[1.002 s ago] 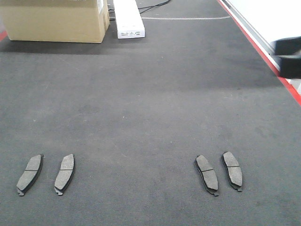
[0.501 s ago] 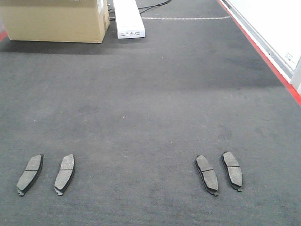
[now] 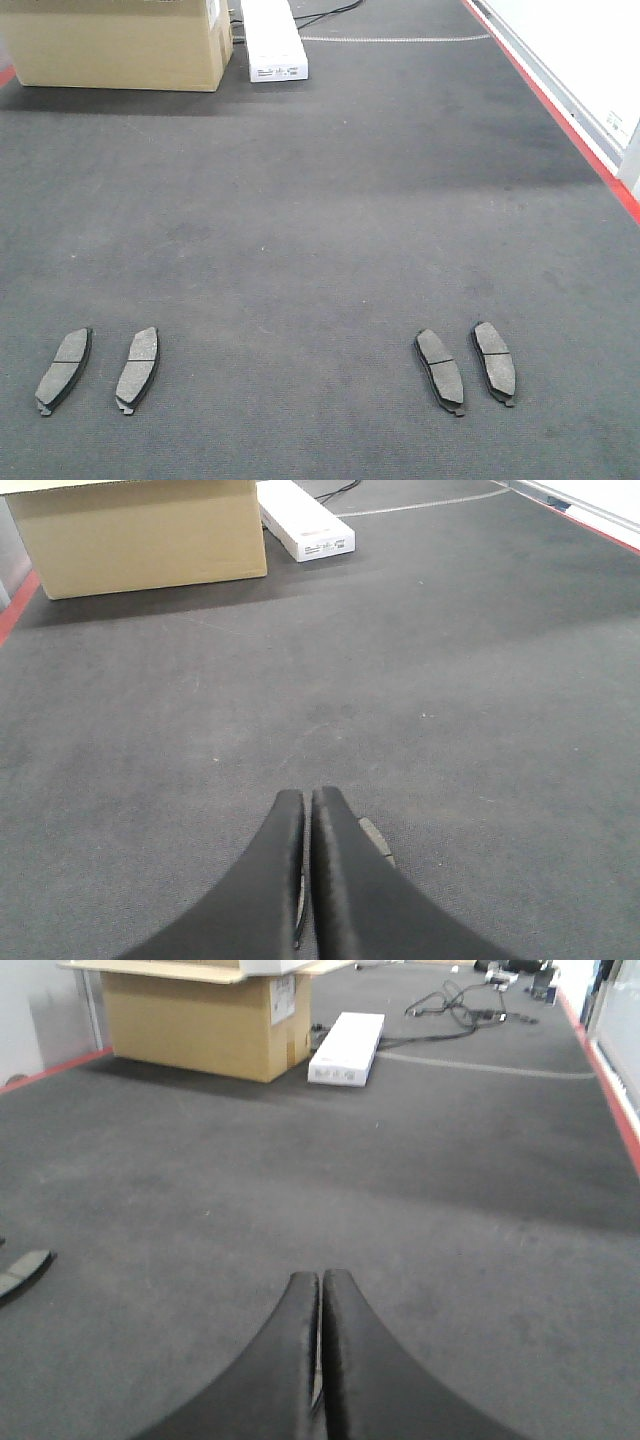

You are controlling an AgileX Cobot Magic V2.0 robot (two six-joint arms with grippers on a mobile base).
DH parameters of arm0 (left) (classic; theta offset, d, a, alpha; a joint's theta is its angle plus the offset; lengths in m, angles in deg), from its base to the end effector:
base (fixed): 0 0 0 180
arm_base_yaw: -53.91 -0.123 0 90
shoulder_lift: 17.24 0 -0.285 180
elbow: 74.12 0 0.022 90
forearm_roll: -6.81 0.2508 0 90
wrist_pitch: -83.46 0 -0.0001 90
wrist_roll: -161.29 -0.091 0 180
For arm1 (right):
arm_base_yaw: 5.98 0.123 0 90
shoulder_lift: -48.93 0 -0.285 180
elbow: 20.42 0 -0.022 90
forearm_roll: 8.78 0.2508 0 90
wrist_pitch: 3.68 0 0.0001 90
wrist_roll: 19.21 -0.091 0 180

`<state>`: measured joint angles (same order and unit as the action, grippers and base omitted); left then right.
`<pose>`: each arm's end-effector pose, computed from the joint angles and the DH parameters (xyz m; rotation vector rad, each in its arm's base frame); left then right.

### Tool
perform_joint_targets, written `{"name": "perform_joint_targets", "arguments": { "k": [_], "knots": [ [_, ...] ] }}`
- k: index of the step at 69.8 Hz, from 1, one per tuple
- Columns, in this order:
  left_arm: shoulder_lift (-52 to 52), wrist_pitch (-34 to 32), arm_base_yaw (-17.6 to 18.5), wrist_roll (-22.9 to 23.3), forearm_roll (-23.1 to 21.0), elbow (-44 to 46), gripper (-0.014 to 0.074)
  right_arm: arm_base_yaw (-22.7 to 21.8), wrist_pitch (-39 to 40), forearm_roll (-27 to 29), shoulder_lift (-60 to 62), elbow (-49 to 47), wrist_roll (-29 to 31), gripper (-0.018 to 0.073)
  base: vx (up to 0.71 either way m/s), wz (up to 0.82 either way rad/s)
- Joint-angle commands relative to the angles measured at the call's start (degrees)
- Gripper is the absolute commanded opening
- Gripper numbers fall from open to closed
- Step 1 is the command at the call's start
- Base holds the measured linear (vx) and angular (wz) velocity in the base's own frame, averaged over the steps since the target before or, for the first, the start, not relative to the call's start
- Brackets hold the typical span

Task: Move and align brake pads A on conveyor

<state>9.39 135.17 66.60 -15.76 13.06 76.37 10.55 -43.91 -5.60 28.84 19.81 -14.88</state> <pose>0.0286 0.0015 0.3811 0.1644 1.8715 -0.0606 0.0266 0.0113 0.3475 -0.3076 1.7320 0.2175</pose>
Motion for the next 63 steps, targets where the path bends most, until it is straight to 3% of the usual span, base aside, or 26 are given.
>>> {"name": "perform_joint_targets", "arguments": {
  "k": [1,55,63],
  "knots": [
    [0.9,-4.0,0.1,0.2,-0.2,1.5,-0.0006,-0.1,4.4,0.1,-0.8,0.2,-0.2,-0.0008,0.00,0.00],
    [0.8,-4.2,0.1,0.2,-0.1,1.5,-0.0006,-0.1,3.0,0.1,-0.8,1.0,-0.2,-0.0008,0.00,0.00],
    [0.5,-5.6,-3.0,0.2,-1.3,-0.2,-0.0006,-0.1,3.0,0.1,-0.8,1.0,-0.2,-0.0008,0.00,0.00]
  ]
}}
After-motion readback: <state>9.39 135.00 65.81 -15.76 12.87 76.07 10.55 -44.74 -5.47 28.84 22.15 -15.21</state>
